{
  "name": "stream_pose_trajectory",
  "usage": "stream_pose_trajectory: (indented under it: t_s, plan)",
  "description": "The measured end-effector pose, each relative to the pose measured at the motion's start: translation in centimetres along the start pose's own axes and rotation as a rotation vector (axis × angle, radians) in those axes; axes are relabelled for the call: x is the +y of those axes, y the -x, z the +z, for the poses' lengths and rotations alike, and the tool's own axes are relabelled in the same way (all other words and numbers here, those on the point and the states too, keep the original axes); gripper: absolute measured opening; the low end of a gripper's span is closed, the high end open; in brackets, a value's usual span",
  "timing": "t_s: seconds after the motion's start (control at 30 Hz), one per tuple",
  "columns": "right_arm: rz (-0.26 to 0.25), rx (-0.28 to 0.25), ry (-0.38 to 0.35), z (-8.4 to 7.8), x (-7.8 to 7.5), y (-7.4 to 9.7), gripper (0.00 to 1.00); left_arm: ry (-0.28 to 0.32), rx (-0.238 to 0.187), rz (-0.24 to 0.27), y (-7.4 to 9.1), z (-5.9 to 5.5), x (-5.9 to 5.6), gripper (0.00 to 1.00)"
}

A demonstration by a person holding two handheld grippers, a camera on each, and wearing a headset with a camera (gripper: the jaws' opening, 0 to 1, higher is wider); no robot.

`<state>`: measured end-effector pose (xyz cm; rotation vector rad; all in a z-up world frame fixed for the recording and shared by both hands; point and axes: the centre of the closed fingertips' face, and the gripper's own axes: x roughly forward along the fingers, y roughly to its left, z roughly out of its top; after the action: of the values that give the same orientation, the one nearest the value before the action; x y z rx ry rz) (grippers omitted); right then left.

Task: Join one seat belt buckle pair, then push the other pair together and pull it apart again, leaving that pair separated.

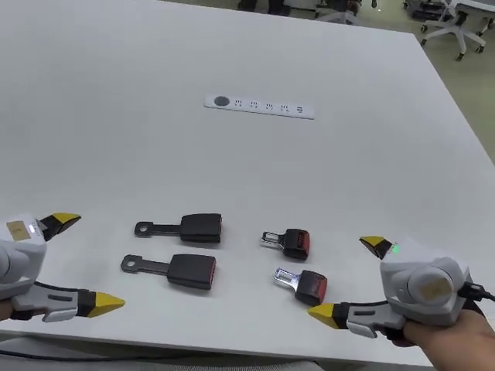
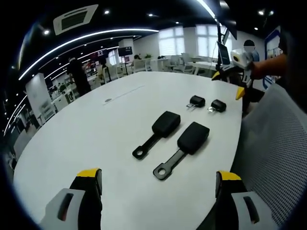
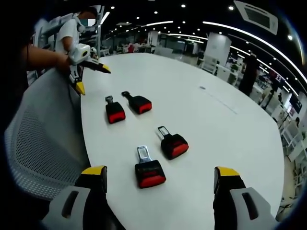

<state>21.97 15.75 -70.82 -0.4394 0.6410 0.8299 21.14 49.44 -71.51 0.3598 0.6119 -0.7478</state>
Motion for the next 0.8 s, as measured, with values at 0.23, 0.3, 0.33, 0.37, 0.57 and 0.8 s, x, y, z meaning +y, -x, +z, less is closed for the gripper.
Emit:
stream_pose_trajectory:
  t_s: [0.23,0.3,0.33,0.37,0.57,0.8]
  plan:
    - [0.006,-0.004,0.014,0.5,0.7,-0.2,0.93,-0.011,-0.002,-0.004,0.0,0.5,-0.6,1.0]
    - [0.003,-0.006,0.016,0.6,0.7,-0.2,0.93,-0.012,-0.003,-0.004,0.1,0.6,-0.5,1.0]
    - [0.002,-0.006,0.016,0.6,0.7,-0.1,0.93,-0.012,-0.002,-0.005,0.1,0.6,-0.6,1.0]
    - [0.001,-0.005,0.014,0.6,0.6,-0.1,0.92,-0.011,-0.002,-0.007,0.1,0.6,-0.6,1.0]
    - [-0.005,0.006,0.02,0.3,0.5,0.1,0.92,-0.101,0.057,-0.017,0.1,-0.3,-1.2,1.0]
    - [0.0,0.02,0.024,0.1,0.7,0.2,0.87,-0.078,0.047,-0.014,0.1,-0.3,-0.6,1.0]
